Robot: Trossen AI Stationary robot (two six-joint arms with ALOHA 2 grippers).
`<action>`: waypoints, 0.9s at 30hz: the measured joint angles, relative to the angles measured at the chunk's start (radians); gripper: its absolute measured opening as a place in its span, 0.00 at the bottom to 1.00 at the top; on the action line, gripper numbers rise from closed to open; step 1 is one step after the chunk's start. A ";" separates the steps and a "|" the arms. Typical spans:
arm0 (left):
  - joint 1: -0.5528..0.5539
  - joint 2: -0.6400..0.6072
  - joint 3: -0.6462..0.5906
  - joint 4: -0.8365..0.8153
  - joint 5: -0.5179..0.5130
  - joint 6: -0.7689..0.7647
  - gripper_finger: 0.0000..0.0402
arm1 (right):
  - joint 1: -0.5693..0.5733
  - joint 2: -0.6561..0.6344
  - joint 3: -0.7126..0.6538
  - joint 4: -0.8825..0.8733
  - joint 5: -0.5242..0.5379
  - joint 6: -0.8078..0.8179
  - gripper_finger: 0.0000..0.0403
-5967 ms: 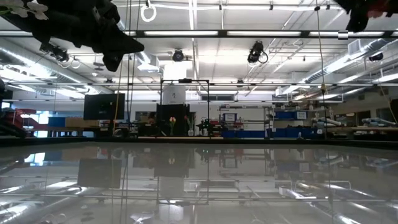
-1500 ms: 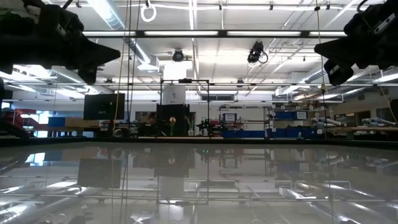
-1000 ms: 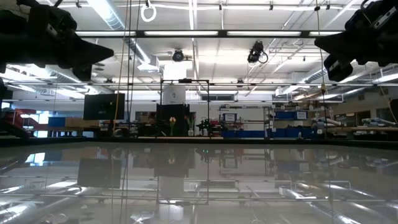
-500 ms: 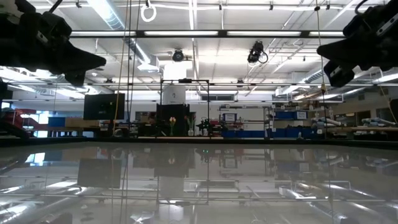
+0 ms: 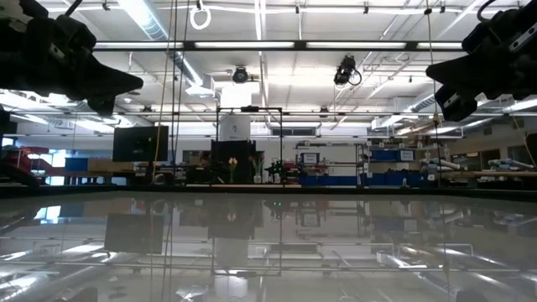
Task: Sort flowers into vase by color
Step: Return to Home Position
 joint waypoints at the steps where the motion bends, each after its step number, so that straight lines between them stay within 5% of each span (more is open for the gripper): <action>1: 0.000 0.000 0.000 0.000 0.000 0.002 0.00 | 0.003 0.000 0.000 0.001 0.002 -0.003 0.00; 27: -0.003 0.036 -0.020 0.053 0.000 -0.035 0.04 | -0.007 -0.001 0.000 -0.020 -0.002 -0.024 0.05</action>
